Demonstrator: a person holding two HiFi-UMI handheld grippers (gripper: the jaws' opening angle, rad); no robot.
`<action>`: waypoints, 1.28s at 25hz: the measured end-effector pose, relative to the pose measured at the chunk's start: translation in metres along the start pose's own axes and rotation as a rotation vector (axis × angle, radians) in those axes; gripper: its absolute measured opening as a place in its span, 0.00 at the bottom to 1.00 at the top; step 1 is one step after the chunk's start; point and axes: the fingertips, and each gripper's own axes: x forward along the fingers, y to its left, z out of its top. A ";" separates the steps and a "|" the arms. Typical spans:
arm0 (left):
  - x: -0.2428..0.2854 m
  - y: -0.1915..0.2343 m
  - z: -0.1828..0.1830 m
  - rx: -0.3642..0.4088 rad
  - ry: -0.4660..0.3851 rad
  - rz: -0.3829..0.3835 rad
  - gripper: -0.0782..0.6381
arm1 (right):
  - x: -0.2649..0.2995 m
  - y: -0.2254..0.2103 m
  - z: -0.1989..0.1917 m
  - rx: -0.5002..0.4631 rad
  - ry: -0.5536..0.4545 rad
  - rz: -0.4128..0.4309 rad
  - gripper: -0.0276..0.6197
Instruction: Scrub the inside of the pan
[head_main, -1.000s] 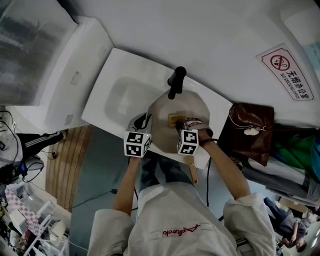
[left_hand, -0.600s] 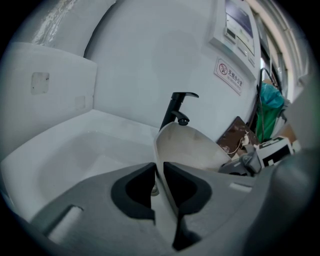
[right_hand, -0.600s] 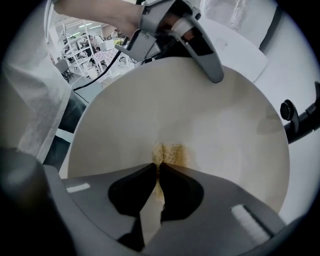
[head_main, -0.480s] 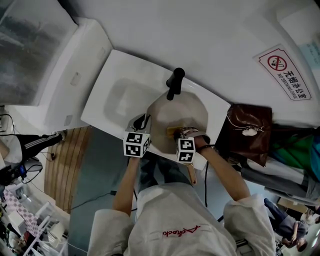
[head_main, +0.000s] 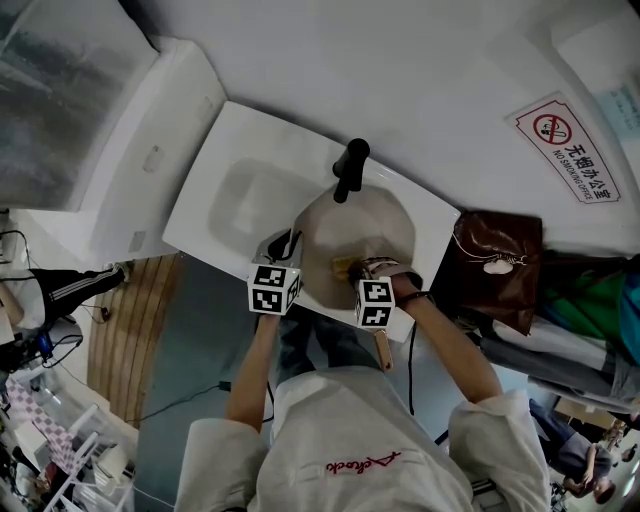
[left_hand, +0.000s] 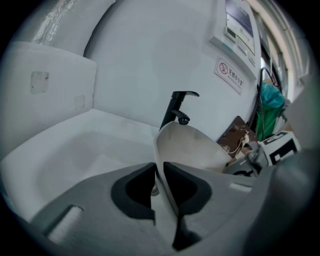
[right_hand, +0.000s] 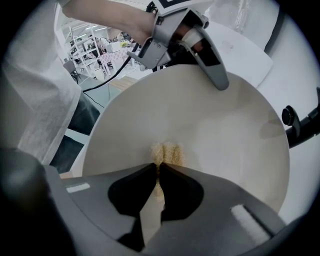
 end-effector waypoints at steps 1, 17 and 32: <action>0.000 0.000 0.000 0.000 0.000 0.000 0.18 | -0.001 -0.005 -0.001 0.004 0.000 -0.011 0.09; 0.001 -0.001 0.000 0.000 0.010 -0.003 0.18 | -0.021 -0.110 -0.038 0.127 0.048 -0.224 0.09; 0.001 0.000 -0.001 0.004 0.020 -0.006 0.19 | -0.007 -0.117 -0.047 0.169 0.064 -0.216 0.09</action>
